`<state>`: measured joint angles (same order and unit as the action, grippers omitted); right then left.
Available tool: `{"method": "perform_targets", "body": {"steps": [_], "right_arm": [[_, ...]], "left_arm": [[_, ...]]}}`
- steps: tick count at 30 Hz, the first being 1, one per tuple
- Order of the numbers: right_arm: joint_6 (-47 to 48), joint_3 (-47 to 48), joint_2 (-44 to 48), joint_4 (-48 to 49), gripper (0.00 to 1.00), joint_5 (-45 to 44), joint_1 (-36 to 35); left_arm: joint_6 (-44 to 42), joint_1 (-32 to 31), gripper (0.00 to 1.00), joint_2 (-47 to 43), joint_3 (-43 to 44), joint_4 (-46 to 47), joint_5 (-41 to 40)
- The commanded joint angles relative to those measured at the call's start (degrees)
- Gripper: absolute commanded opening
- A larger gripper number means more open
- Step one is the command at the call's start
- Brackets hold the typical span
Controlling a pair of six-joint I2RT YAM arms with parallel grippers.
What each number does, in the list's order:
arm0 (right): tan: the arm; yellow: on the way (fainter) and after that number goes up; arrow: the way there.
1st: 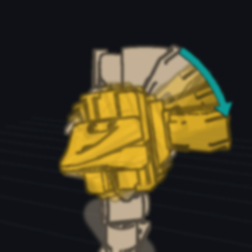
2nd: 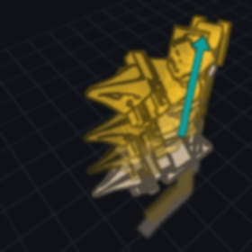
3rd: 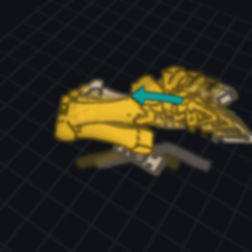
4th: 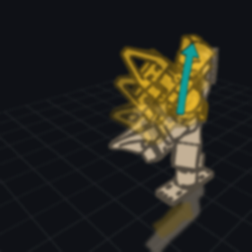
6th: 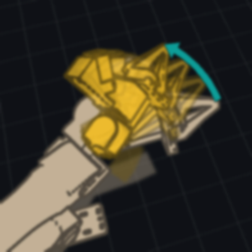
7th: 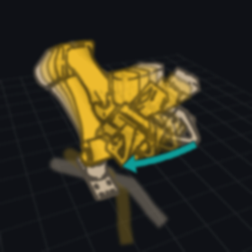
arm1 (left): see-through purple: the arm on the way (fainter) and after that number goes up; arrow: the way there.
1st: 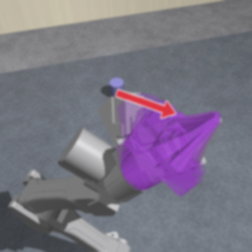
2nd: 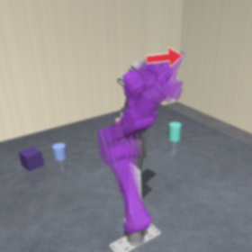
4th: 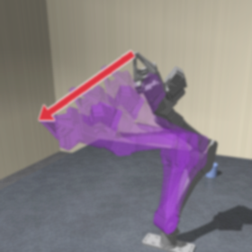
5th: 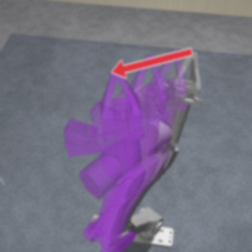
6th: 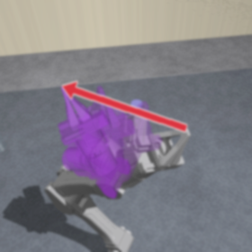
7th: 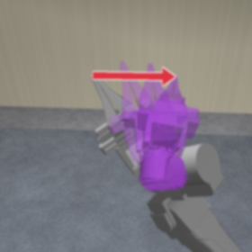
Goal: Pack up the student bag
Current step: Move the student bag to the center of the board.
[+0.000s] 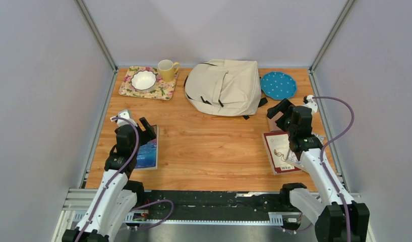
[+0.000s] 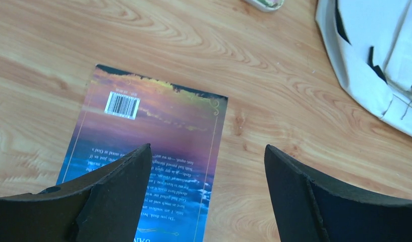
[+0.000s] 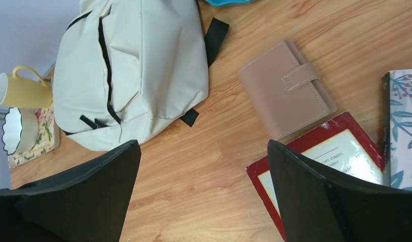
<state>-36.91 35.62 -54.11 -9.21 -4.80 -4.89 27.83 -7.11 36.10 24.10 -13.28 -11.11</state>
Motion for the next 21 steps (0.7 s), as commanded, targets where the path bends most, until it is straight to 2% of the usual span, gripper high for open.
{"method": "perform_targets", "body": {"steps": [1, 4, 7, 8, 10, 11, 13, 16, 18, 21], "right_arm": [[-3.5, 4.6, 1.8, -8.3, 1.0, -0.7, 0.5], [-1.3, 1.8, 3.2, -2.7, 1.0, 3.9, 0.6], [-2.9, 1.0, 2.3, 2.6, 1.0, 8.8, 0.6], [-3.3, 1.6, 0.0, 3.0, 1.0, 10.0, 0.5], [-4.4, 4.6, -3.1, 2.4, 1.0, 14.1, 0.6], [-4.8, 5.9, -6.5, 2.4, 1.0, 15.5, 0.5], [-6.2, 9.1, -9.6, 1.9, 1.0, 20.0, 0.5], [-11.1, 8.6, -14.4, 6.2, 1.0, 24.2, 0.5], [-13.8, 7.4, -17.1, 10.9, 0.99, 25.4, 0.1], [-15.9, 7.3, -20.9, 12.4, 0.99, 24.5, -1.5]], "left_arm": [[4.2, 0.0, 0.9, 0.6, 2.4, -2.0, -2.8], [-0.5, 0.0, 0.9, -0.2, 2.5, -1.7, 2.1], [-4.8, 0.0, 0.9, -2.4, 2.9, -3.1, 6.8], [-5.4, -0.1, 0.9, -3.0, 2.5, -3.5, 6.5], [-4.4, 0.0, 0.97, -4.5, 2.5, -5.3, 4.1], [-5.2, -0.1, 0.97, -4.9, 3.1, -7.3, 3.6], [-8.7, 0.0, 0.97, -5.5, 2.7, -8.1, 3.7], [-8.0, 0.0, 0.97, -4.7, 2.4, -11.6, 3.3], [-8.4, 0.0, 0.94, -3.9, 1.6, -10.8, 7.3], [-8.6, 0.0, 0.93, -2.4, 2.9, -12.6, 8.1]]}}
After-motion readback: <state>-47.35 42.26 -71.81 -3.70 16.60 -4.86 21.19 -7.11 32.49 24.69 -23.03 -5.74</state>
